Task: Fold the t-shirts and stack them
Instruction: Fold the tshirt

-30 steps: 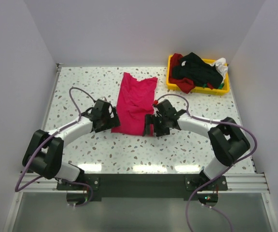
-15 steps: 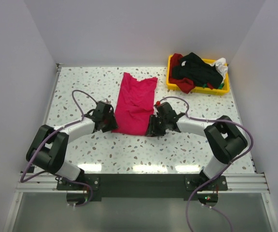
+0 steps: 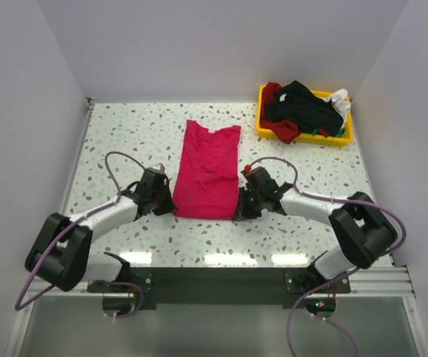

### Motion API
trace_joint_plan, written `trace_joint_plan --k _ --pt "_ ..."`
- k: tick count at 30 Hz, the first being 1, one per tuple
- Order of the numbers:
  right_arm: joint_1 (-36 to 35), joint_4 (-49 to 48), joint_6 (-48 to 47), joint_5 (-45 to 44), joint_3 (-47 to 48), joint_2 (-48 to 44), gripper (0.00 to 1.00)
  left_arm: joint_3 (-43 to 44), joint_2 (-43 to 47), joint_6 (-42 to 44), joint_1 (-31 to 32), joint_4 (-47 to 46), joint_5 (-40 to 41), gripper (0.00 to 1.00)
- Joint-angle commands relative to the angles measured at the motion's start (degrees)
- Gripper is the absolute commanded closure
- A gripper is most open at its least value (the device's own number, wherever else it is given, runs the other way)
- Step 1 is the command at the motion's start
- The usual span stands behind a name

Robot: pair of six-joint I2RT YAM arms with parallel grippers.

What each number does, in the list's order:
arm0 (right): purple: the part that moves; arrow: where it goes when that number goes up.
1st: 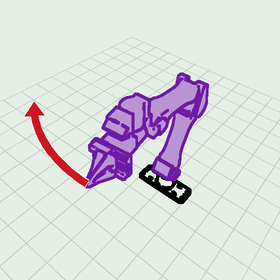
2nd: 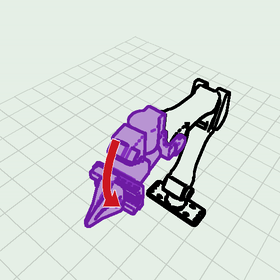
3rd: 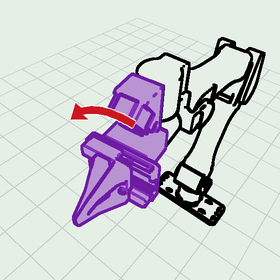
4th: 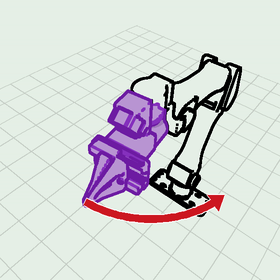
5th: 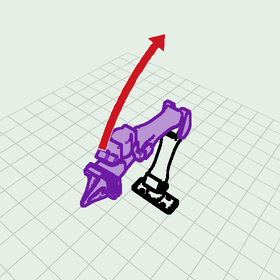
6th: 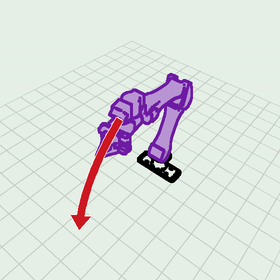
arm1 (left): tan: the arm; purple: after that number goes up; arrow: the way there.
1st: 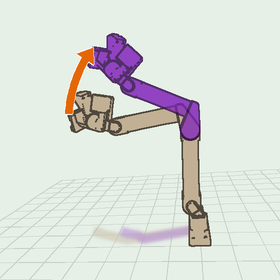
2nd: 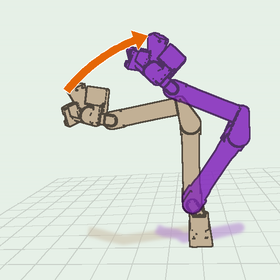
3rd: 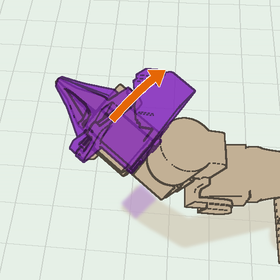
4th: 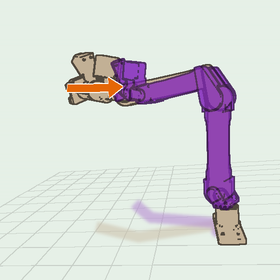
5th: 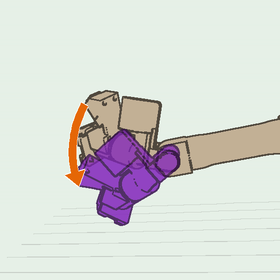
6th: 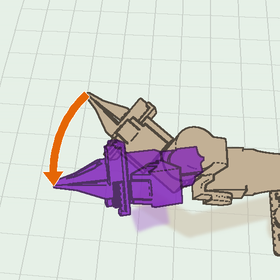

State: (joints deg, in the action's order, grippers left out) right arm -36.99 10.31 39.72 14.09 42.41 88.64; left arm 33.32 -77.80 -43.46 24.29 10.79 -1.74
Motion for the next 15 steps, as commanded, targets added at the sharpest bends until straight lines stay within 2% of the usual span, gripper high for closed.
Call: trace_joint_plan --k 1,3,7,12,15 --pt "-5.01 10.57 -2.72 0.50 -0.41 -6.72 1.00 -2.56 9.82 0.83 2.50 9.31 -1.95 1.00" --pt "-8.16 14.20 -2.37 -0.02 -0.14 -10.83 1.00 -1.95 15.10 0.84 4.44 13.36 -2.39 1.00" --pt "-8.71 21.66 -1.05 -2.21 1.09 -19.19 1.00 3.14 21.36 0.83 6.20 23.56 -2.22 1.00" --pt "-8.36 28.80 -4.56 -10.30 9.25 -23.16 1.00 9.03 22.44 1.36 6.20 24.46 -0.90 1.00" --pt "-5.12 28.54 -7.02 -8.91 12.24 -22.20 1.00 13.69 19.98 1.89 6.20 22.62 0.76 1.00"
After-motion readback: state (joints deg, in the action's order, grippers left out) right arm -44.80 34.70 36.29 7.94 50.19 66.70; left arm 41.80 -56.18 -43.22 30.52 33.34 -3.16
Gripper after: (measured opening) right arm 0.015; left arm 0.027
